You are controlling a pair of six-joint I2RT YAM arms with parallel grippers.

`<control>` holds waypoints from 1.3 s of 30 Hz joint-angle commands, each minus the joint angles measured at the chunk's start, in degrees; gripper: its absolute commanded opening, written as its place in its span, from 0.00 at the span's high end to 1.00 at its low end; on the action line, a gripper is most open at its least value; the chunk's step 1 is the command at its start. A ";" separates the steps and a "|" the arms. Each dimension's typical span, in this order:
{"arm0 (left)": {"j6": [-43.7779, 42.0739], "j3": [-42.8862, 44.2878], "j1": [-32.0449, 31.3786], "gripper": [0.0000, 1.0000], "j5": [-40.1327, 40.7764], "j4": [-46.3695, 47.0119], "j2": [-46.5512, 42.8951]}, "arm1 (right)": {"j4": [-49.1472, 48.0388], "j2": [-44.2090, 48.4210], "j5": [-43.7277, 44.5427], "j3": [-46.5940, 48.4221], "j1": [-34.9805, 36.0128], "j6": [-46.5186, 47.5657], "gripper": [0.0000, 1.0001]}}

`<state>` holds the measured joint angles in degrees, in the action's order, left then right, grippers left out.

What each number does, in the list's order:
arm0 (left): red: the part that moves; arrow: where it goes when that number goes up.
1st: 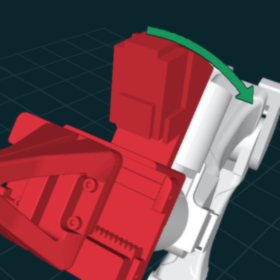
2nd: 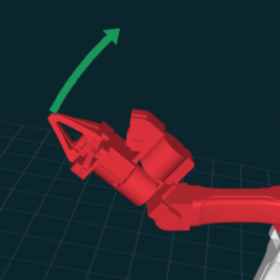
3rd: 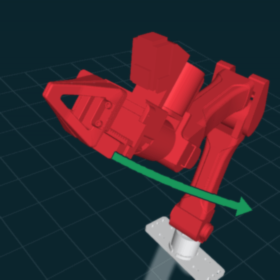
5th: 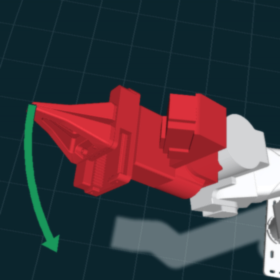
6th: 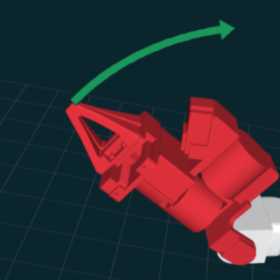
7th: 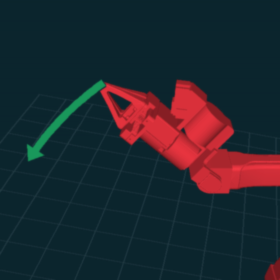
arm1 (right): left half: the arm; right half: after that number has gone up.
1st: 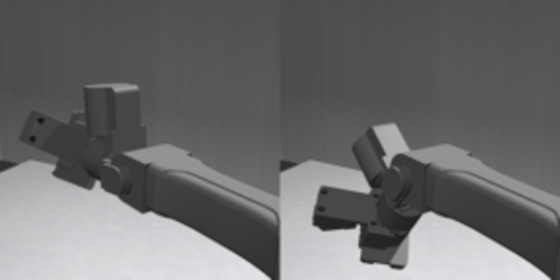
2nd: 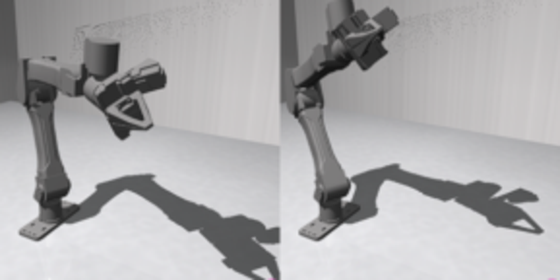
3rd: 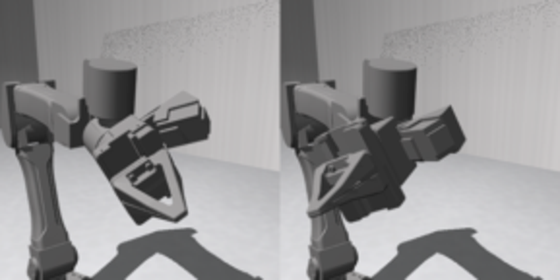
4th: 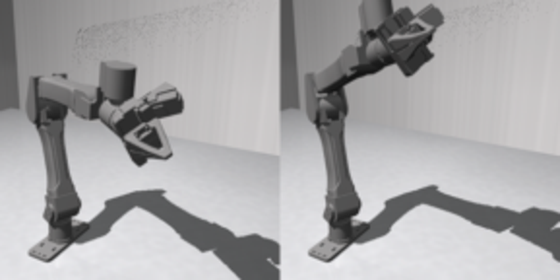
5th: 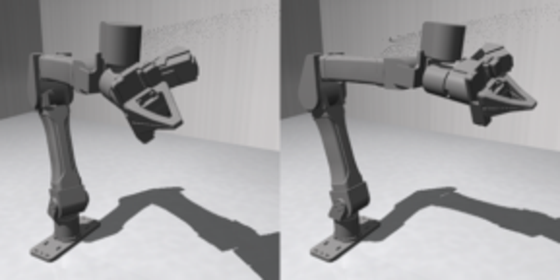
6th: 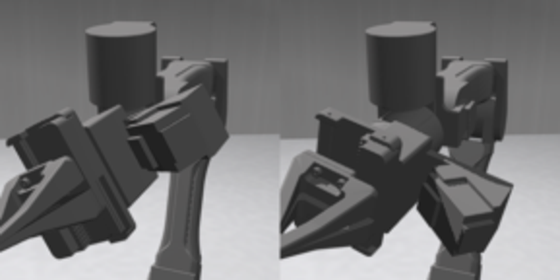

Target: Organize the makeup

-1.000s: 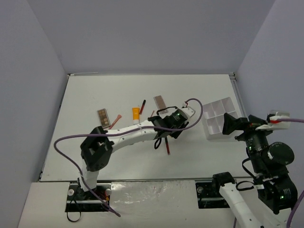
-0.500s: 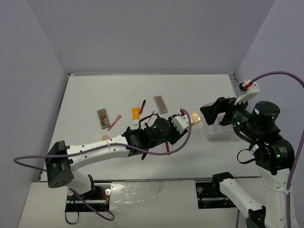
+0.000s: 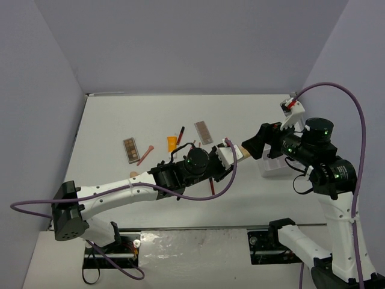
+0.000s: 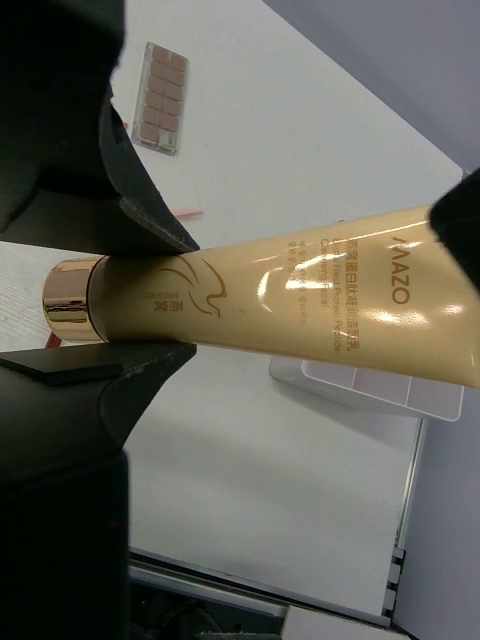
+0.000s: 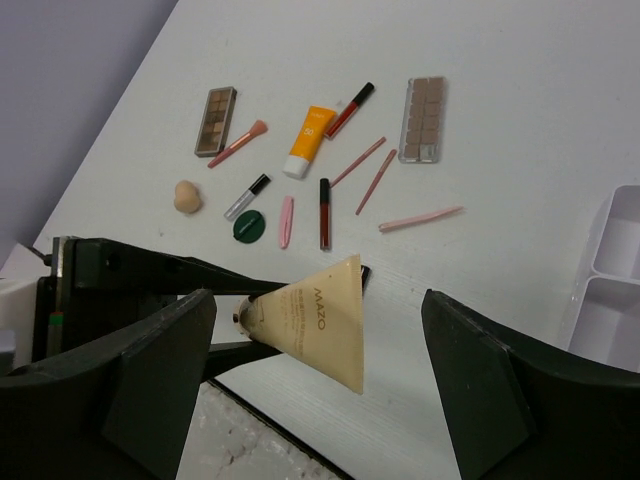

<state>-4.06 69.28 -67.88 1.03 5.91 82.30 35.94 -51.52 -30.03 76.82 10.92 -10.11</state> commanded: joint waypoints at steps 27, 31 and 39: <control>-0.63 4.09 -0.33 0.67 -0.94 9.35 -0.13 | -2.28 -0.46 -0.54 -5.26 0.16 3.66 1.00; 0.76 3.35 -0.33 0.28 3.83 8.71 0.52 | -2.27 0.48 5.54 -4.10 0.16 5.49 1.00; 10.59 5.28 0.98 0.11 16.60 -3.81 0.62 | -2.91 0.85 22.82 -1.15 0.16 14.77 1.00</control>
<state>-0.46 69.82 -67.84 9.15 7.55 84.04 36.99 -49.87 -18.63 71.34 11.29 -1.75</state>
